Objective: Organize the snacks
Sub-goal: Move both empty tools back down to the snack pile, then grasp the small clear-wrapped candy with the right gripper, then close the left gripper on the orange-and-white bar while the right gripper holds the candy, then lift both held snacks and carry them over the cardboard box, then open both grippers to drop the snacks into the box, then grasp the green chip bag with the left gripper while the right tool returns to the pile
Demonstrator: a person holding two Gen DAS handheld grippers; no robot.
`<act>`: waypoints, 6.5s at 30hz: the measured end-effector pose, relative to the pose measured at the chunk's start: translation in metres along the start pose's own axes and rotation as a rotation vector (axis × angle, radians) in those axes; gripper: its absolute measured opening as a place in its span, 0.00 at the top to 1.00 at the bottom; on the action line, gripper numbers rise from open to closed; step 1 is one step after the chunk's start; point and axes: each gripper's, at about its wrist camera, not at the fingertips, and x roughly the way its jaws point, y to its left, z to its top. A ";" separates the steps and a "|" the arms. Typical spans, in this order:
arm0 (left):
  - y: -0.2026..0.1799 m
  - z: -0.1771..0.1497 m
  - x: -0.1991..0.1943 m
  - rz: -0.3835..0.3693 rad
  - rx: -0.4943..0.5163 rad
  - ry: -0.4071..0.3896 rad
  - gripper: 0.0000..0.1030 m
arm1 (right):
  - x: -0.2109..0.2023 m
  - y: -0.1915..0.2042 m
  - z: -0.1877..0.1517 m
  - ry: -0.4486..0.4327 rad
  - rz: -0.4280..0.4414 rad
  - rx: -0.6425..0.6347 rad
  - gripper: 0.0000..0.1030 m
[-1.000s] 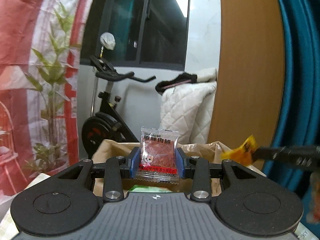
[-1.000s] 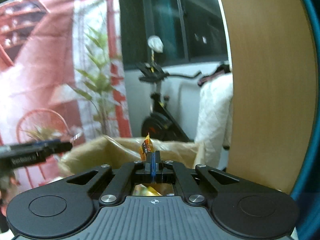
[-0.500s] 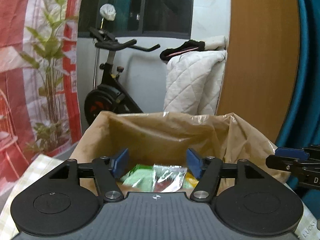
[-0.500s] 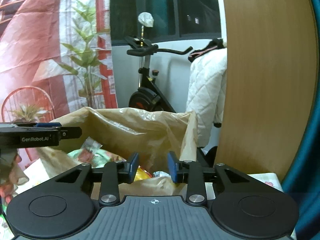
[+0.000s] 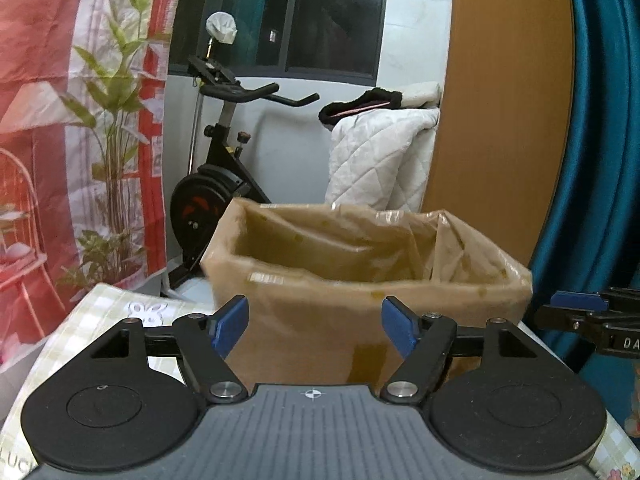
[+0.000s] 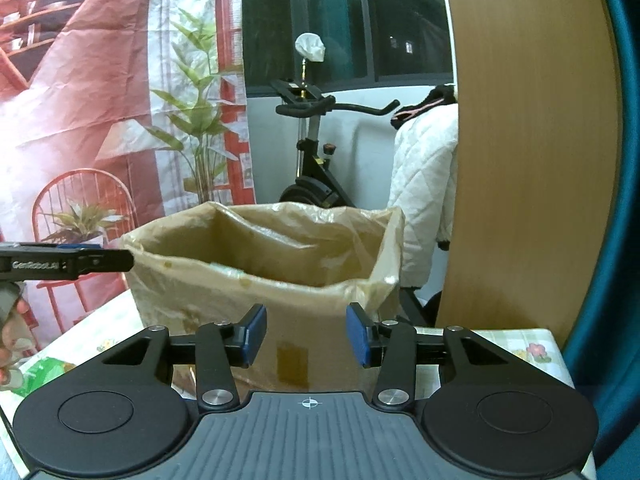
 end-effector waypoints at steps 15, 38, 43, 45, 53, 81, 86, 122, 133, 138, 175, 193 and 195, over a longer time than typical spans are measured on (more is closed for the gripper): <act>0.010 -0.075 -0.006 0.015 -0.124 0.142 0.29 | -0.018 -0.024 -0.074 0.127 -0.061 0.038 0.60; -0.006 -0.112 0.007 0.005 -0.097 0.219 0.29 | 0.041 -0.060 -0.121 0.322 -0.054 0.095 0.72; 0.002 -0.112 0.007 0.029 -0.106 0.218 0.29 | 0.080 -0.073 -0.132 0.432 -0.042 0.172 0.73; 0.005 -0.112 0.009 0.038 -0.108 0.219 0.29 | 0.087 -0.072 -0.135 0.457 -0.055 0.165 0.73; 0.006 -0.115 0.022 0.042 -0.104 0.233 0.29 | 0.083 -0.070 -0.137 0.435 -0.069 0.166 0.85; 0.024 -0.119 0.037 -0.071 0.007 0.257 0.29 | 0.031 -0.003 -0.104 0.216 0.063 0.172 0.85; 0.012 -0.126 0.053 -0.169 0.067 0.290 0.28 | 0.033 -0.002 -0.109 0.231 0.066 0.182 0.85; 0.006 -0.061 -0.010 -0.259 0.036 0.003 0.63 | -0.002 0.008 -0.020 -0.002 0.127 0.070 0.85; -0.032 0.045 0.059 -0.225 0.027 -0.095 0.63 | 0.069 -0.024 0.058 -0.020 0.024 0.032 0.85; -0.042 0.063 0.104 -0.170 0.062 -0.028 0.63 | 0.101 -0.030 0.053 0.023 -0.017 0.048 0.85; 0.054 -0.029 -0.032 0.034 -0.084 0.067 0.35 | -0.006 0.005 -0.036 -0.007 -0.025 0.114 0.41; 0.152 -0.088 -0.067 0.193 -0.255 0.185 0.24 | 0.026 0.066 -0.115 0.144 0.013 0.137 0.42; 0.161 -0.096 -0.057 0.204 -0.305 0.202 0.20 | 0.027 0.069 -0.117 0.154 0.013 0.131 0.42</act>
